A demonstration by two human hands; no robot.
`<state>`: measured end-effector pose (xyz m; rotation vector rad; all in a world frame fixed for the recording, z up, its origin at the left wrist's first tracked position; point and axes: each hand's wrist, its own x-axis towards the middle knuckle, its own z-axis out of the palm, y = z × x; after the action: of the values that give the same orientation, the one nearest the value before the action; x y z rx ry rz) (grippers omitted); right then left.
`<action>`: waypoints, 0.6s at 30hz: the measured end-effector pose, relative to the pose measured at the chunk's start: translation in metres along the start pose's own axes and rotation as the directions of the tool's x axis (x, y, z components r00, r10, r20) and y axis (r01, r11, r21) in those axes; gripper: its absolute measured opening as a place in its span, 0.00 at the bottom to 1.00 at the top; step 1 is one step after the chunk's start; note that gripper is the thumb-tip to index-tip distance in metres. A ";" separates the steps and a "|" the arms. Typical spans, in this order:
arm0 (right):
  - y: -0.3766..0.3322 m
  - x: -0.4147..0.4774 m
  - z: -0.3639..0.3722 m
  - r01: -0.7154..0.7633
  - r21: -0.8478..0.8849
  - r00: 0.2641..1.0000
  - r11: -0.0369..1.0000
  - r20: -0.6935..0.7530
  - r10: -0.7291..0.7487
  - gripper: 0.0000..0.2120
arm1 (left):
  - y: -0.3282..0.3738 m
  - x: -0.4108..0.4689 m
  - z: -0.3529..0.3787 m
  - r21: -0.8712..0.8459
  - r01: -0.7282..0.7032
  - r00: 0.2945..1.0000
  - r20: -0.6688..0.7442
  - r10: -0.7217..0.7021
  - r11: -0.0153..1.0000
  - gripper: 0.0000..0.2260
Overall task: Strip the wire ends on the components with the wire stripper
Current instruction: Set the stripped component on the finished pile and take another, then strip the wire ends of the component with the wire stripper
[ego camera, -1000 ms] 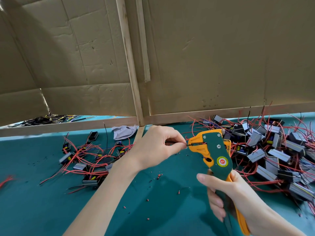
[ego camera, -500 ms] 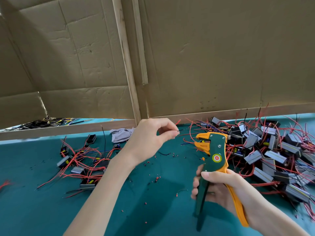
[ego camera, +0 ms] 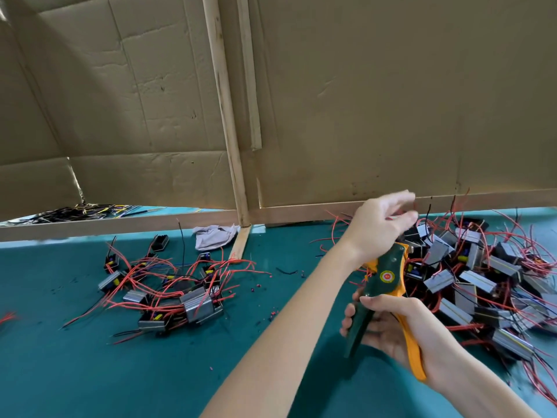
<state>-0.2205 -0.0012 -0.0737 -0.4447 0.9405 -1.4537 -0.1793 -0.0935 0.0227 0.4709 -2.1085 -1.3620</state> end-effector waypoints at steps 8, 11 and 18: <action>0.001 -0.003 0.002 0.026 -0.006 0.999 1.000 0.034 -0.026 0.18 | -0.043 -0.066 -0.129 0.721 0.329 0.943 -0.290 -0.167 0.610 0.14; 0.002 -0.004 0.004 0.029 -0.012 0.999 1.000 0.030 -0.028 0.17 | -0.068 -0.084 -0.174 0.775 0.583 0.808 -0.521 -0.274 0.246 0.11; 0.001 -0.010 0.012 0.062 -0.061 0.998 0.996 0.023 -0.060 0.16 | -0.106 -0.099 -0.207 0.692 0.681 0.682 -0.479 -0.552 0.240 0.11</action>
<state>-0.2099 0.0049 -0.0646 -0.5372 0.9636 -1.4753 0.0272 -0.2262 -0.0369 1.9557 -2.4358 -0.3995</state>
